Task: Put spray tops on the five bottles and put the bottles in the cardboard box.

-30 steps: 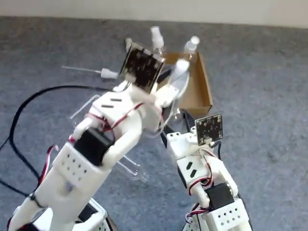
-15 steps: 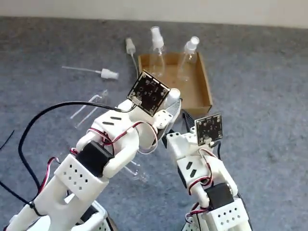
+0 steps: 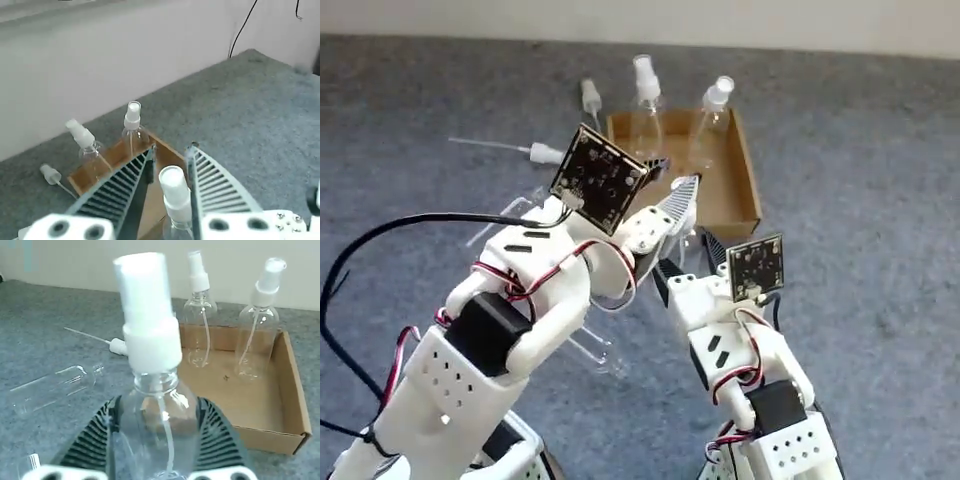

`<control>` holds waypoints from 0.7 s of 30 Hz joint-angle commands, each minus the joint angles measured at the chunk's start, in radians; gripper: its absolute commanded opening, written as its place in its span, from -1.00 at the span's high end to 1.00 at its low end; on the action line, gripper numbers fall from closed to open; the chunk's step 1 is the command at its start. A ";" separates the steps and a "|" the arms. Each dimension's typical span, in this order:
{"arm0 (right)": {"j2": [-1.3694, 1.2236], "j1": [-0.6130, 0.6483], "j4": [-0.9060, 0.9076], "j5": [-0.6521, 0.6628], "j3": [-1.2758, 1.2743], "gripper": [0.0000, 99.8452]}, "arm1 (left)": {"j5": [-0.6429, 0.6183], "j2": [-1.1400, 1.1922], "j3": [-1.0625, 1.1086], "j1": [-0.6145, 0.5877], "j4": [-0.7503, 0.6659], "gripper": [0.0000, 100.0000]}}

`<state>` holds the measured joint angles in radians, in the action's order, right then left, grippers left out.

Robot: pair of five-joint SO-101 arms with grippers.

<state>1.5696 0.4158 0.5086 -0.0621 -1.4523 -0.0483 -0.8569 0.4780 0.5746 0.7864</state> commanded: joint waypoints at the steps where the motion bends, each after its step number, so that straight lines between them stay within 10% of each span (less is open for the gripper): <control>1: 0.010 -0.013 -0.028 -0.008 0.007 0.99 | 0.057 -0.015 -0.039 0.004 0.006 0.78; 21: 0.010 -0.018 -0.028 -0.008 0.008 0.99 | 0.183 0.177 0.007 -0.016 0.038 0.79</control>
<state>1.5681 0.4158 0.5102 -0.0621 -1.4538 0.1281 -0.6513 0.4810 0.5224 0.7802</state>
